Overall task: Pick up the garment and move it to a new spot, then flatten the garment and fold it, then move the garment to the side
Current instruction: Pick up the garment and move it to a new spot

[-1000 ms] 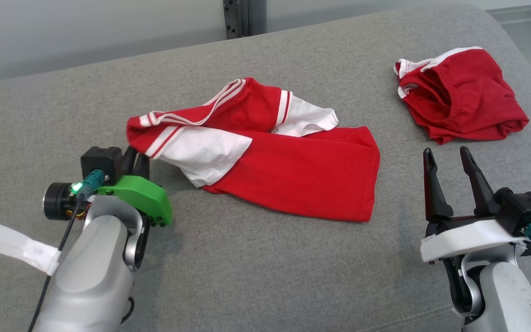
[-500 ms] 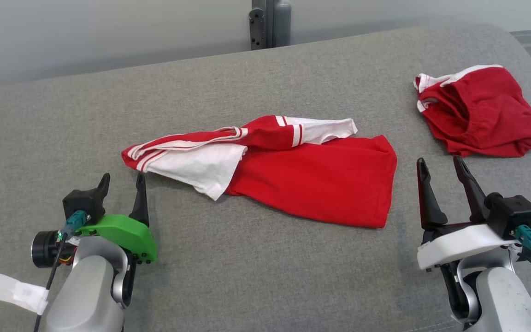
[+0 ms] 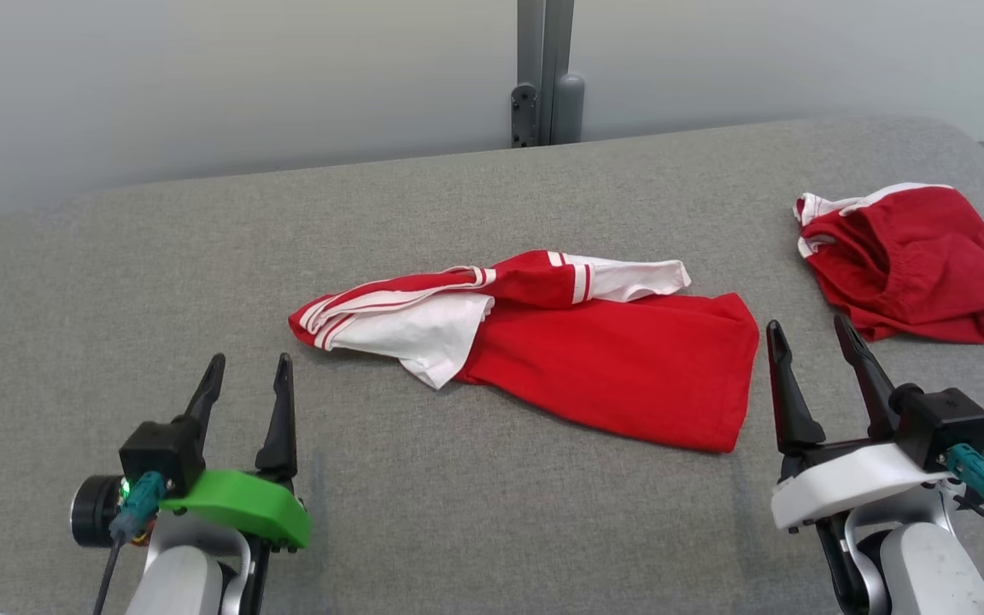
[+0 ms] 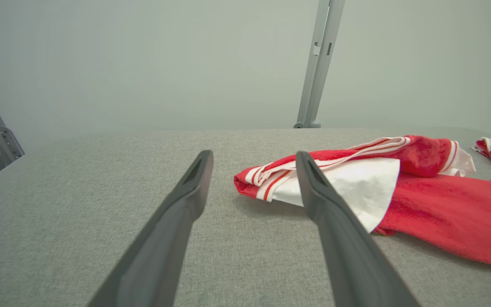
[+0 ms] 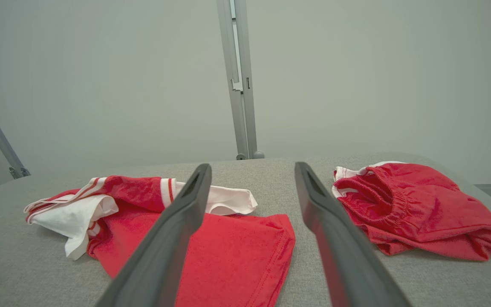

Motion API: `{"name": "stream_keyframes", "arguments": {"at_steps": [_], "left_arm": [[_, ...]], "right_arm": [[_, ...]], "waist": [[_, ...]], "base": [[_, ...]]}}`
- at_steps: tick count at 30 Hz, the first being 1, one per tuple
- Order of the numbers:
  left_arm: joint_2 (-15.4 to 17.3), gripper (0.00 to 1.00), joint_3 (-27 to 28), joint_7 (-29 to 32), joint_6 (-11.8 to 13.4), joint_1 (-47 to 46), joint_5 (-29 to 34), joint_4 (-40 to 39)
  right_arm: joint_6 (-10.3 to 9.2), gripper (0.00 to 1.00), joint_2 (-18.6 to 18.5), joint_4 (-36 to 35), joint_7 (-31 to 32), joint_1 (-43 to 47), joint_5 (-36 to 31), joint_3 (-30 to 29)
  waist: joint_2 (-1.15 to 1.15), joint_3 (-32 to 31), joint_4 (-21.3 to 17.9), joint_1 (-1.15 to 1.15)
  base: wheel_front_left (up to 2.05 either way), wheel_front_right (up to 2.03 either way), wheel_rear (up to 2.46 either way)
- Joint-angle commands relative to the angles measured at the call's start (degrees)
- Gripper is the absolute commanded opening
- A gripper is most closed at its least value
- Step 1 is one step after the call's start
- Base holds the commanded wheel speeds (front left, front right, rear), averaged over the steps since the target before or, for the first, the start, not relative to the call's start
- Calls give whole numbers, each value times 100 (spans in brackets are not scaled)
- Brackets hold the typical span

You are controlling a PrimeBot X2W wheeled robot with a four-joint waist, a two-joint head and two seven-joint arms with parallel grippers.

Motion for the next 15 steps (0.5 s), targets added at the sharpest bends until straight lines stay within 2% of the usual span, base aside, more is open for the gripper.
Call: {"name": "stream_keyframes", "arguments": {"at_steps": [1, 7, 15], "left_arm": [[-40, 100, 74, -2, 5, 271, 48, -206], [-299, 100, 370, -2, 144, 1100, 136, -1126], [-491, 100, 405, -2, 230, 1713, 144, -1608]], "right_arm": [[-6, 100, -16, -27, -32, 122, -67, 0], [-6, 100, -15, -145, -80, 337, -136, -4], [-6, 100, -17, -159, -251, 555, 81, 130]], "waist": [[0, -155, 65, 0], [0, -304, 93, 0], [0, -393, 125, 0]], "base": [[0, 0, 0], [0, 0, 0], [0, 0, 0]]}}
